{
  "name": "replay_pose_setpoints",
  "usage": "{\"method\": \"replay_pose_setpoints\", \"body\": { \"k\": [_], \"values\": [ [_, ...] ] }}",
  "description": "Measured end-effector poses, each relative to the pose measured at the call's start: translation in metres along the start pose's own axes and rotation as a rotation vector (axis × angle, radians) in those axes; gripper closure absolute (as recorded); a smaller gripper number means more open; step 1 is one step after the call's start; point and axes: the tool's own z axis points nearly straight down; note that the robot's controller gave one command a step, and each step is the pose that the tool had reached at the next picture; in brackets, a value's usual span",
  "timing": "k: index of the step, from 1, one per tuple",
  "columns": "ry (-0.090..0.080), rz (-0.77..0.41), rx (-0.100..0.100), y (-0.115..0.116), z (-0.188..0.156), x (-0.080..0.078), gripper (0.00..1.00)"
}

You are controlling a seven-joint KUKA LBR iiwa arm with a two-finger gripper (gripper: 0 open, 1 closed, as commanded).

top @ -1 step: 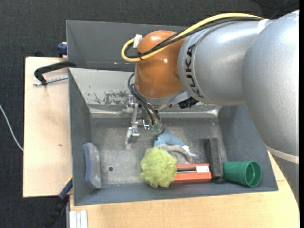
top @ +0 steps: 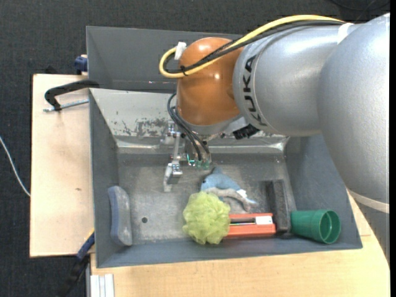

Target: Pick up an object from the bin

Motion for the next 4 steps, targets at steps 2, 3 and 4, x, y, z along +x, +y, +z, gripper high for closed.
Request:
{"method": "replay_pose_setpoints", "body": {
  "k": [2,3,4],
  "values": [
    [0.003,-0.085,0.001,-0.01,0.072,0.007,0.0],
    [0.008,-0.165,0.0,-0.037,0.039,0.024,0.0],
    [0.0,-0.882,0.0,-0.062,0.068,0.006,1.0]
  ]
}}
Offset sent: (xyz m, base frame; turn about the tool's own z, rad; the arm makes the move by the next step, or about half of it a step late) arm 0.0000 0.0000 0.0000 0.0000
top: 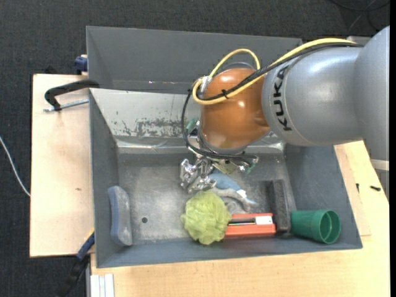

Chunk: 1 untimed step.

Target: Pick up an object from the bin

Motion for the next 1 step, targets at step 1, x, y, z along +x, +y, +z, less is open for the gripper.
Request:
{"method": "replay_pose_setpoints", "body": {
  "k": [1],
  "values": [
    [-0.002,0.0,0.0,0.0001,-0.0013,-0.001,0.0]
  ]
}}
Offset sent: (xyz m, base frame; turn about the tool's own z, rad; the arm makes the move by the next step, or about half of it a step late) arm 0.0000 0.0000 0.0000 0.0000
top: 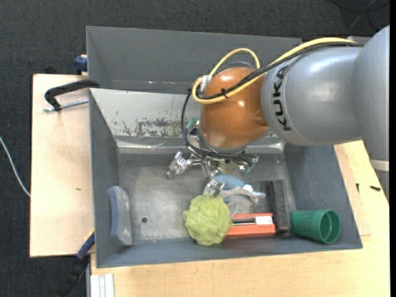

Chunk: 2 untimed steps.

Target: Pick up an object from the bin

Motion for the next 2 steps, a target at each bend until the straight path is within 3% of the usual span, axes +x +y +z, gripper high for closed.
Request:
{"method": "replay_pose_setpoints", "body": {
  "k": [1,2],
  "values": [
    [0.0,0.0,0.0,0.0,0.0,0.0,0.0],
    [-0.001,-0.002,0.001,0.012,-0.033,0.001,1.0]
  ]
}}
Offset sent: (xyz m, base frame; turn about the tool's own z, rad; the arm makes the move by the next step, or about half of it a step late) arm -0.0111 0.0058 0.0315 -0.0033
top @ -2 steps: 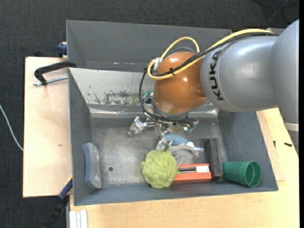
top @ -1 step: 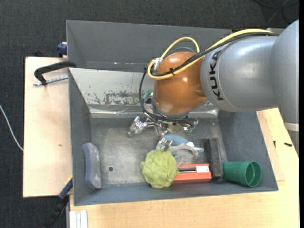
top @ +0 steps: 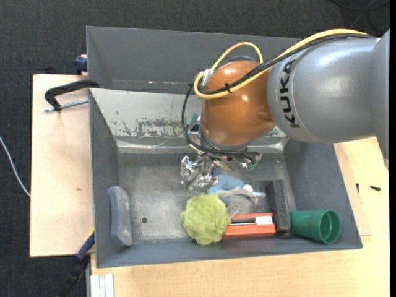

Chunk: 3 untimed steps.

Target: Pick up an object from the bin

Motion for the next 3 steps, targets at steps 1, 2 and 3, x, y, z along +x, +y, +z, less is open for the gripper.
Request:
{"method": "replay_pose_setpoints", "body": {
  "k": [1,2,3],
  "values": [
    [-0.001,0.0,0.0,0.0,0.0,0.0,0.0],
    [-0.001,0.0,0.0,0.0,0.0,0.0,0.0],
    [-0.01,-0.425,0.012,0.024,0.015,0.063,1.0]
  ]
}}
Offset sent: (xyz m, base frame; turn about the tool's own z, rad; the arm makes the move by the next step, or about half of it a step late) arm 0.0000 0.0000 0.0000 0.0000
